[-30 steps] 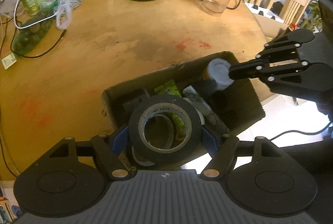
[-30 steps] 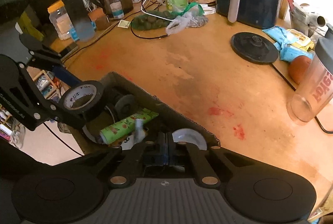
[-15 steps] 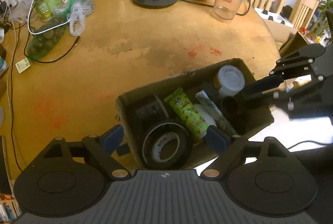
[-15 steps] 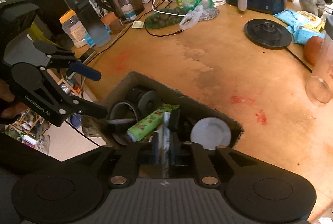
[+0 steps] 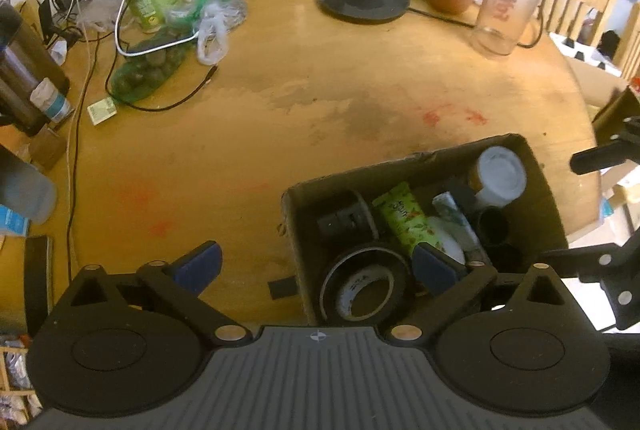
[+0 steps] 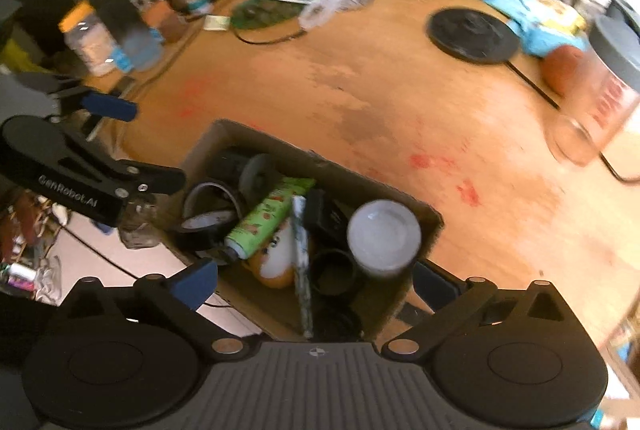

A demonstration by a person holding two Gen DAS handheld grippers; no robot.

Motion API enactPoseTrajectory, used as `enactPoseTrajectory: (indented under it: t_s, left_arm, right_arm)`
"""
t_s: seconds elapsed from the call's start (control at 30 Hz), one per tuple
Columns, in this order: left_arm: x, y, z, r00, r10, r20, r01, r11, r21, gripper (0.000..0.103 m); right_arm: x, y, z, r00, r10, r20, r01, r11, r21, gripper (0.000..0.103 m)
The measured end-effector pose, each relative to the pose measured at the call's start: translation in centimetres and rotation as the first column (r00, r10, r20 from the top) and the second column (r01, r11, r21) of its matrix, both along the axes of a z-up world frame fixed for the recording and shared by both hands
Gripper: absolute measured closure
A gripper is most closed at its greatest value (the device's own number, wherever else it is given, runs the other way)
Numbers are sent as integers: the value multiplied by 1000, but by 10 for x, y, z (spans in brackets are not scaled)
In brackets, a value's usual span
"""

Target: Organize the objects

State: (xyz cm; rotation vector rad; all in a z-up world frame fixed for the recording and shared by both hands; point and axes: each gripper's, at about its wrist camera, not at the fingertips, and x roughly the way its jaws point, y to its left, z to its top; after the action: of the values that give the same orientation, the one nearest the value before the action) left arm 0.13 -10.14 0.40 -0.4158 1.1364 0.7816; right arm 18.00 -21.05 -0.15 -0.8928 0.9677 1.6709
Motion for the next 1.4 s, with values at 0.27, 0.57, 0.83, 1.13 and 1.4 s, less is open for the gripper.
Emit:
enactPoseTrajectory:
  t_s: [0.27, 0.57, 0.83, 1.13, 1.4]
  left_arm:
    - [9, -8, -3, 996, -67, -58, 65, 997, -28, 0]
    - [7, -8, -10, 996, -48, -71, 41, 995, -92, 0]
    - [5, -3, -17, 996, 23, -86, -36, 988, -147, 0]
    - [2, -1, -20, 990, 104, -91, -118, 978, -169, 1]
    - [-3, 11, -21, 980, 183, -73, -194, 962, -194, 1]
  right_arm:
    - [-5, 1, -2, 996, -22, 86, 26, 998, -52, 0]
    - [-11, 1, -8, 994, -5, 112, 18, 994, -111, 0]
    - [-7, -2, -15, 993, -53, 108, 69, 985, -157, 0]
    - [6, 2, -21, 983, -146, 109, 164, 970, -177, 0]
    - [31, 6, -27, 956, -283, 70, 292, 933, -210, 0]
